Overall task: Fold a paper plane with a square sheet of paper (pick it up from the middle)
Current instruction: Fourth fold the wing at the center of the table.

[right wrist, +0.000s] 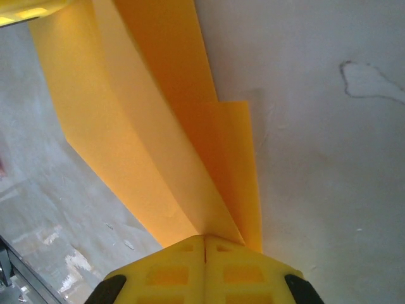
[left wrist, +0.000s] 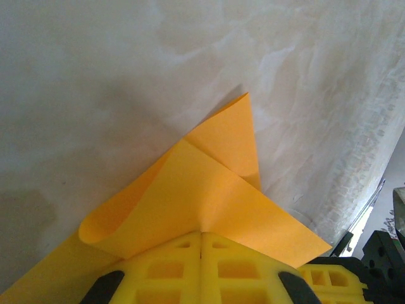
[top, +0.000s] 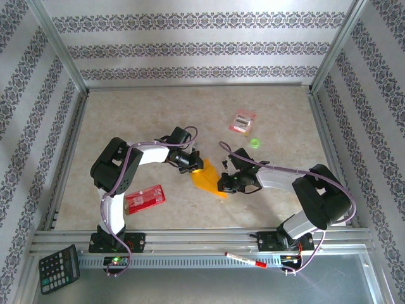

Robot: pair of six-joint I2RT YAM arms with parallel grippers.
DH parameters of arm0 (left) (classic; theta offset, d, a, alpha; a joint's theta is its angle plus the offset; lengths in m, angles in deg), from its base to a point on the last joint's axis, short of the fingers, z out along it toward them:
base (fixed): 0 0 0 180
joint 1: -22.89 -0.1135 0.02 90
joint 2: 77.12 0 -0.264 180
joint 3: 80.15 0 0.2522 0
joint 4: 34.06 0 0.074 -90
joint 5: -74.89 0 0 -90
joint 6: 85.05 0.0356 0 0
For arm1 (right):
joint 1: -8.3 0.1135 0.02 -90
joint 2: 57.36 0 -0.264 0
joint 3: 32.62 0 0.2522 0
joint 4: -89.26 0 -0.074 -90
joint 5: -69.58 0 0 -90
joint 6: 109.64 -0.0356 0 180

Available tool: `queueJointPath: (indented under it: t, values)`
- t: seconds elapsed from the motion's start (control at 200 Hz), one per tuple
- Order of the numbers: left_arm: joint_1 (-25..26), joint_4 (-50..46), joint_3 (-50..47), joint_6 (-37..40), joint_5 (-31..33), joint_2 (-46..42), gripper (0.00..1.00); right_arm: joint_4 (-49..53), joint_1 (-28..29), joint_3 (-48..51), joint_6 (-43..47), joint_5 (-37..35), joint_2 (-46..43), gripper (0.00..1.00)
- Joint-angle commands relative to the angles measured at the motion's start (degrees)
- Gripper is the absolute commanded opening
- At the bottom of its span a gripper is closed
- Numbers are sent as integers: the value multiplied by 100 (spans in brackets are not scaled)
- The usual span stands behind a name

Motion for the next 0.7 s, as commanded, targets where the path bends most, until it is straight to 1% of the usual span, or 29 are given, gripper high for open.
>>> queueJointPath:
  t: [0.0,0.33,0.694]
  values:
    - [-85,-369,2,109,458,195,0,-111,-85,160,130,60,35,0]
    - [-80,-416,10,139,483,208,0,-196,-155,533,107,67,-13,0]
    - [-78,-421,26,152,495,242,0,-187,-221,925,-33,70,-525,0]
